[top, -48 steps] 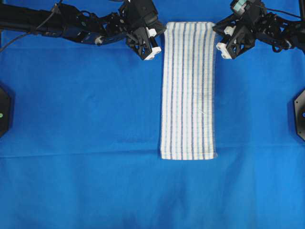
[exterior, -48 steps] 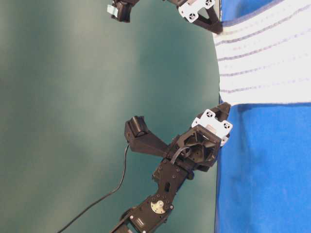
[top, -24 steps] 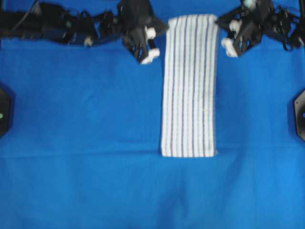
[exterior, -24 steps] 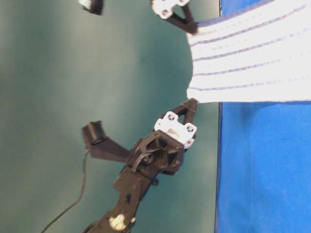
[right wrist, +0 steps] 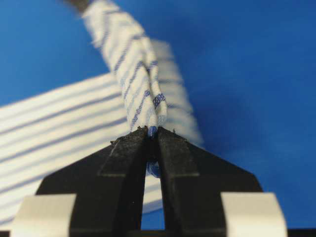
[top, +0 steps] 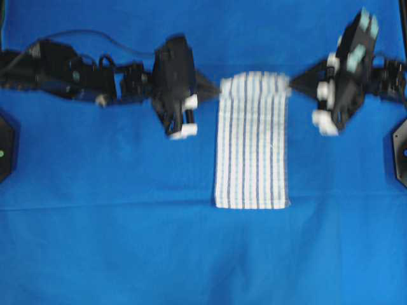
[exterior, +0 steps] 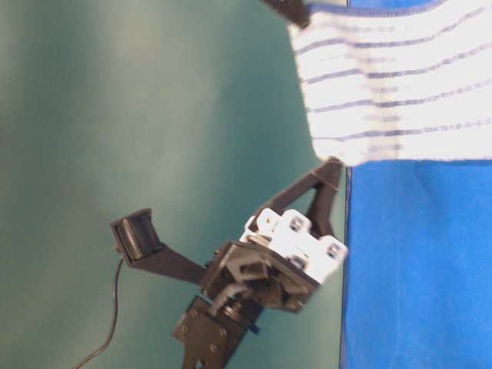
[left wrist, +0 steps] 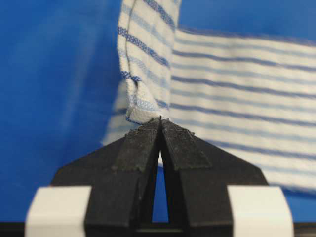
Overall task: Fold a vertical towel.
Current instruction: 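Lift the top edge and fold it down toward the bottom edge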
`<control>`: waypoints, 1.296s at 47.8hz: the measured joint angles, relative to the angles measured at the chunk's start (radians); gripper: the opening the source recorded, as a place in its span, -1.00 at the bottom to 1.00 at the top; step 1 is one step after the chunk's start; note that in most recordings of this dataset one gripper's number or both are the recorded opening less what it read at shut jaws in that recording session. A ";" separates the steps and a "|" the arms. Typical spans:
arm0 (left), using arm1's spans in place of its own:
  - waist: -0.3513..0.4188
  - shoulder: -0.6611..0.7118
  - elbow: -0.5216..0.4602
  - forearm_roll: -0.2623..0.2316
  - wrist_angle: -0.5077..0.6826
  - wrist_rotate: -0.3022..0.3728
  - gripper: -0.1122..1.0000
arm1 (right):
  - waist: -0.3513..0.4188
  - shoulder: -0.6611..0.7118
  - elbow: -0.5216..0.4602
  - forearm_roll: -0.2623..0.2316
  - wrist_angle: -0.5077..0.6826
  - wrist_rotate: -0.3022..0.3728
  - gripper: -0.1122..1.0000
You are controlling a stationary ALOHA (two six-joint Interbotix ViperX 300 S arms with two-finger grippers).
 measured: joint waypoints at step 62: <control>-0.305 0.127 -0.008 0.000 -0.051 -0.074 -0.78 | 0.428 0.245 -0.006 0.140 -0.052 0.181 -0.62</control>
